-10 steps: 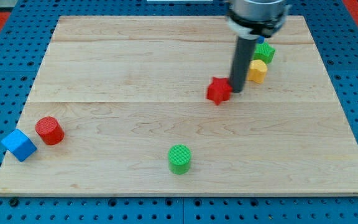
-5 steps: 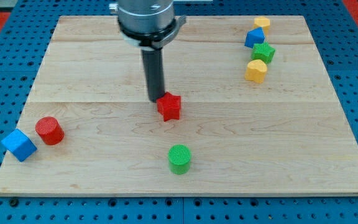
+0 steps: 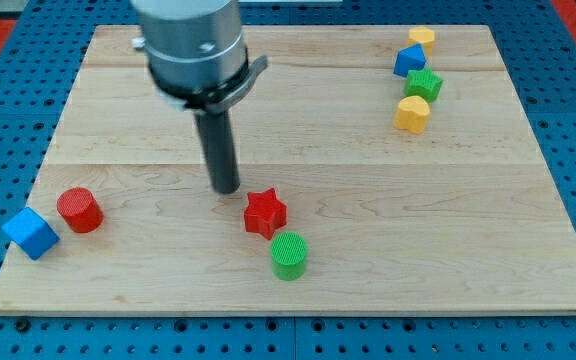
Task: Place the red star left to the green circle
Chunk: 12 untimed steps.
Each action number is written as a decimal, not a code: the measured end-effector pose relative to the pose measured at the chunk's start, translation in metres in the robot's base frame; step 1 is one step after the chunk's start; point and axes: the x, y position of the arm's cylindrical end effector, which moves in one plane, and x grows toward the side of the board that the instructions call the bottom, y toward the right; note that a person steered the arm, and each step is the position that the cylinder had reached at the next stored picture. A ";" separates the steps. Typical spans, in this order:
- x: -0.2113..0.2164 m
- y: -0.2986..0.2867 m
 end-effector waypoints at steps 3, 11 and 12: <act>0.045 0.063; 0.070 -0.039; 0.082 -0.014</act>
